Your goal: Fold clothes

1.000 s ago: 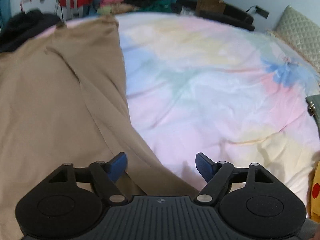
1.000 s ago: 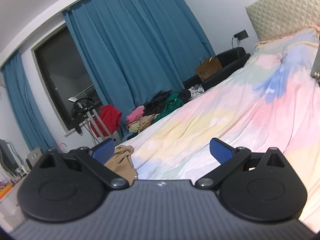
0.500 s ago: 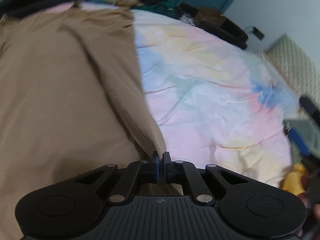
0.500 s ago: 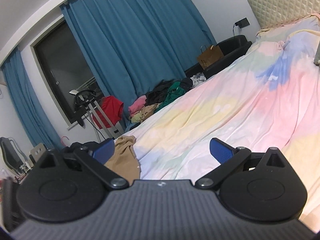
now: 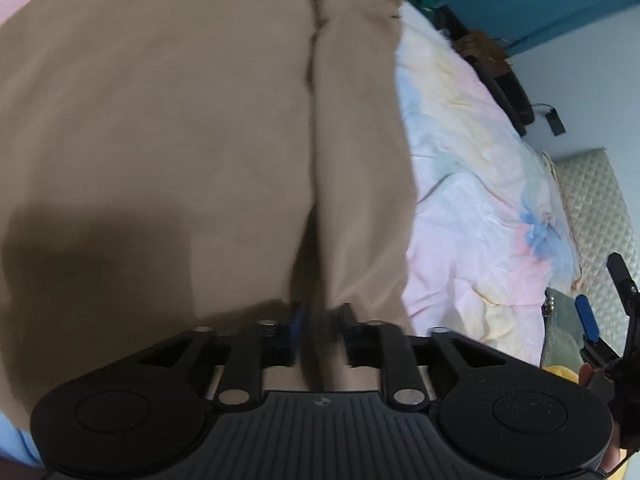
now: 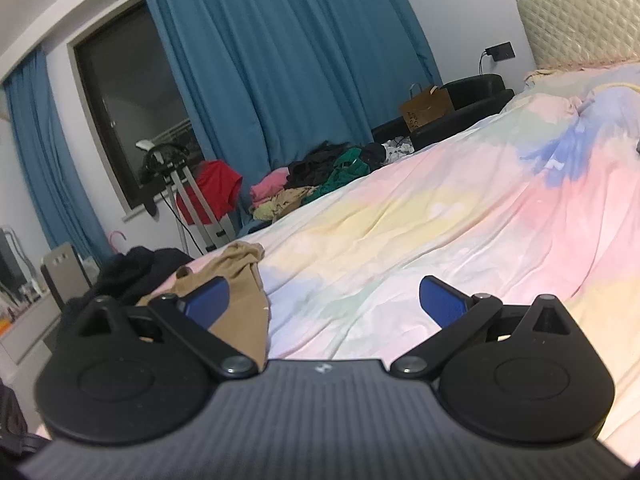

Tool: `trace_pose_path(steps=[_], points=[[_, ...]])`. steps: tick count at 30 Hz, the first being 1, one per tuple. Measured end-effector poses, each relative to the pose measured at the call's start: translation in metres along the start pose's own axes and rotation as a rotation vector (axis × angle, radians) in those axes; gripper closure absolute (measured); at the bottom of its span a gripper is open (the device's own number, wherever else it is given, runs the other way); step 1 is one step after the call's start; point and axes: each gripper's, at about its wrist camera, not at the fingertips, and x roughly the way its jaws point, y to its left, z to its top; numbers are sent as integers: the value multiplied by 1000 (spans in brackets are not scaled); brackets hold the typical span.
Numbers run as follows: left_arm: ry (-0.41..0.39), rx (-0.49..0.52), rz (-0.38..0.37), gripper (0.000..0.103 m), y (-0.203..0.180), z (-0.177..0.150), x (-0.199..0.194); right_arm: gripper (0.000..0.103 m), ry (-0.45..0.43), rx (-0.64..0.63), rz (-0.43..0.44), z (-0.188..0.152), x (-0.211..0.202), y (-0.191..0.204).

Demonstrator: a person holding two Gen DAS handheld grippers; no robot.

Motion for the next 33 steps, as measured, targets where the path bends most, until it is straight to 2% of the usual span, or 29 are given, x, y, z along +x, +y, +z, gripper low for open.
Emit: trace_pose_path(steps=[1,2,7,10,12,14,19,22,27,31,33], points=[[5,-10,-1,58,4,-1,0,0,3,-8,-3,-1,0,2],[17,-16,-20,53,5,-2,0,0,5,-15,-5,-1,1,4],[72,-18,-103,52,8,-7,4,0,19,-54,-11,-4,4,13],[100,31,-104,63,2,-10,9,0,37,-81,3,-7,6,18],[118,64,-102,76,-2,-11,11,0,50,-99,13,-8,8,21],[115,90,-108,97,-5,-11,6,0,63,-113,24,-10,9,24],[9,279,14,101,-33,-20,-28,0,80,-129,48,-12,8,27],[-5,313,66,101,-42,-26,-36,0,81,-130,47,-11,8,27],[-22,321,209,100,-21,-38,-26,0,89,-133,44,-11,10,29],[-59,354,253,92,-27,-41,-24,0,80,-150,48,-12,6,31],[-97,386,269,81,-33,-42,-34,0,80,-152,51,-11,5,31]])
